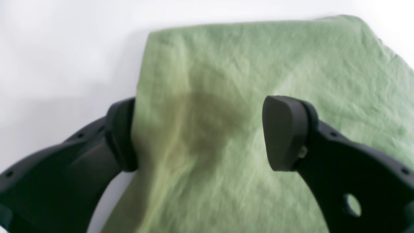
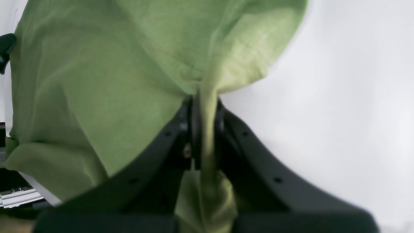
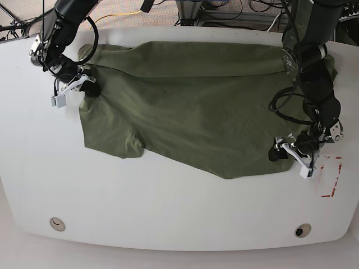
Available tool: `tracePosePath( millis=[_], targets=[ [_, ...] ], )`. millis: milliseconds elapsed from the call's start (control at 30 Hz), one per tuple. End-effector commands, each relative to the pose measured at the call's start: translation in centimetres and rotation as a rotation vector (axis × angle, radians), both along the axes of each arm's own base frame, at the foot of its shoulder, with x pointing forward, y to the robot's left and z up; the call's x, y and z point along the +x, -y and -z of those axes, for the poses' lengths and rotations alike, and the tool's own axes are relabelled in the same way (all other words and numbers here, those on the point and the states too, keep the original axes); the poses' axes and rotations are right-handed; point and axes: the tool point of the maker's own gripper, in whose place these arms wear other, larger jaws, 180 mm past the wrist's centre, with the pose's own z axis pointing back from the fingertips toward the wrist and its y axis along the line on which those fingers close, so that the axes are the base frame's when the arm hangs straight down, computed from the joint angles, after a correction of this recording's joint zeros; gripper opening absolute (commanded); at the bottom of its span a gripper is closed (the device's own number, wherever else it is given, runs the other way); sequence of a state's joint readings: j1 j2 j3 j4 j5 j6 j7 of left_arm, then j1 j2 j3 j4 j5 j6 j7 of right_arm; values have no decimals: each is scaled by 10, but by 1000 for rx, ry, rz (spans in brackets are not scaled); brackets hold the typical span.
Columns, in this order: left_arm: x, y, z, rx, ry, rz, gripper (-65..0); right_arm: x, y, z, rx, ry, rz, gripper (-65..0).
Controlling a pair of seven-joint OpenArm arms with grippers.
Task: Fold the T-shirt properly
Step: 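Move the left gripper to grasp the shirt's hem corner, then lift the shirt with both grippers and swing it up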
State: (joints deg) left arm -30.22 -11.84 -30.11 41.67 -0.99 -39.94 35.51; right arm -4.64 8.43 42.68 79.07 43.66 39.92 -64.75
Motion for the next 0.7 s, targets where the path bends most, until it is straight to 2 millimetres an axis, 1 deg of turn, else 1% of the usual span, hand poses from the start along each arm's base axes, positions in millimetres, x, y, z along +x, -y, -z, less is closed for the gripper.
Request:
tracePosePath(
  millis=[0,67,100,133,167,233,300,333,367,400,467,500,533,567,633,667],
  targets=[
    [6,1,-6,9,3,13,-140,7,7,-10,-18,34,1,-650],
    [7,2,-6,7,4,14,-146,8,7,-10,-18,35,1,-650],
    [7,3,-7,6,5,15,-172,8,7,-10,-18,35,1,-650],
    [8,4,-7,4,7,17,-212,9,7,-11,-18,37,1,-650],
    [10,9,-8,-2,9,22,-272,9,7,-11,-18,37,1,-650],
    [13,10,-11,-3,14,24,-421,9,7,-11,-18,37,1,-650],
    [13,7,-10,2,11,11,-564,9,9,-12,-23,38,0,-650],
    [13,4,-9,4,7,-10,-621,10,12,-13,-30,39,-1,-650],
    [15,-2,-8,9,7,-54,-650,16,15,-17,-37,54,3,-650],
    [16,-6,-8,14,8,-86,-650,21,17,-21,-40,74,10,-650],
    [18,-11,-9,29,11,-112,-646,23,18,-21,-49,81,13,-650],
    [15,-11,-6,28,3,-114,-650,27,20,-22,-67,81,8,-650],
    [11,-11,-2,26,-4,-114,-650,36,18,-26,-85,89,-8,-650],
    [12,-11,-6,29,9,-105,-650,44,18,-28,-113,90,-31,-650],
    [18,-12,-24,55,65,-73,-650,52,22,-33,-161,91,-61,-650],
    [18,-14,-32,78,79,-57,-650,55,22,-36,-172,96,-72,-650]
  ],
)
